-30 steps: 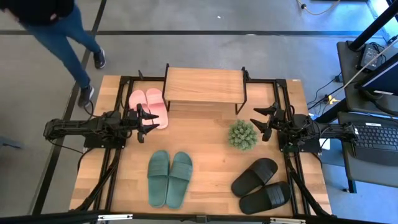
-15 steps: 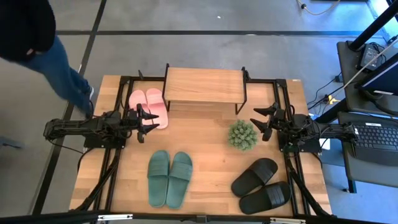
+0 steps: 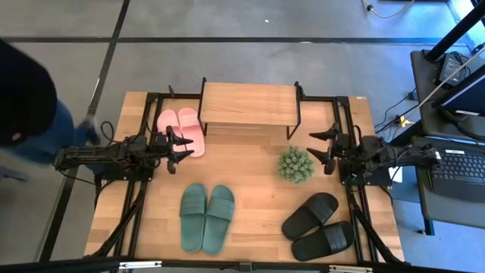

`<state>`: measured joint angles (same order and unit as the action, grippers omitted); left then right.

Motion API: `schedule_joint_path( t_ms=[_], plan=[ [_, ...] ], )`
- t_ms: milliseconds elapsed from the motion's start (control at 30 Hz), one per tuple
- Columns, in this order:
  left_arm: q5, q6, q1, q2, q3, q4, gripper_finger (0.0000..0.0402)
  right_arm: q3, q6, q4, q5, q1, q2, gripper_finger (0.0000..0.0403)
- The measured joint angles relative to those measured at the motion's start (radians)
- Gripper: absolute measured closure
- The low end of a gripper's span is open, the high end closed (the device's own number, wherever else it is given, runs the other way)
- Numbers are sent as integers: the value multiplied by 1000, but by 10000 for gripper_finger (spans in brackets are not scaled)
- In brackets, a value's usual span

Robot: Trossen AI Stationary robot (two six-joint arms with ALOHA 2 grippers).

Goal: Pick and place slides into the shelf
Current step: Put the bottom black slide on the shelf

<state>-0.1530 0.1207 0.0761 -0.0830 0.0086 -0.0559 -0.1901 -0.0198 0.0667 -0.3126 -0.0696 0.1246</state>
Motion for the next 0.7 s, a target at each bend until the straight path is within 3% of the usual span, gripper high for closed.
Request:
schedule_joint_path(
  t_ms=[233,400,533,700],
  plan=[
    [-14,0,0,0,0,1,211,-217,24,117,0,-57,297,115],
    [-14,0,0,0,0,2,211,-471,-42,350,-6,-103,537,115],
    [-14,0,0,0,0,2,211,-687,-172,613,-43,-140,725,115],
    [-14,0,0,0,0,2,211,-935,-472,937,-42,-196,942,115]
  ],
)
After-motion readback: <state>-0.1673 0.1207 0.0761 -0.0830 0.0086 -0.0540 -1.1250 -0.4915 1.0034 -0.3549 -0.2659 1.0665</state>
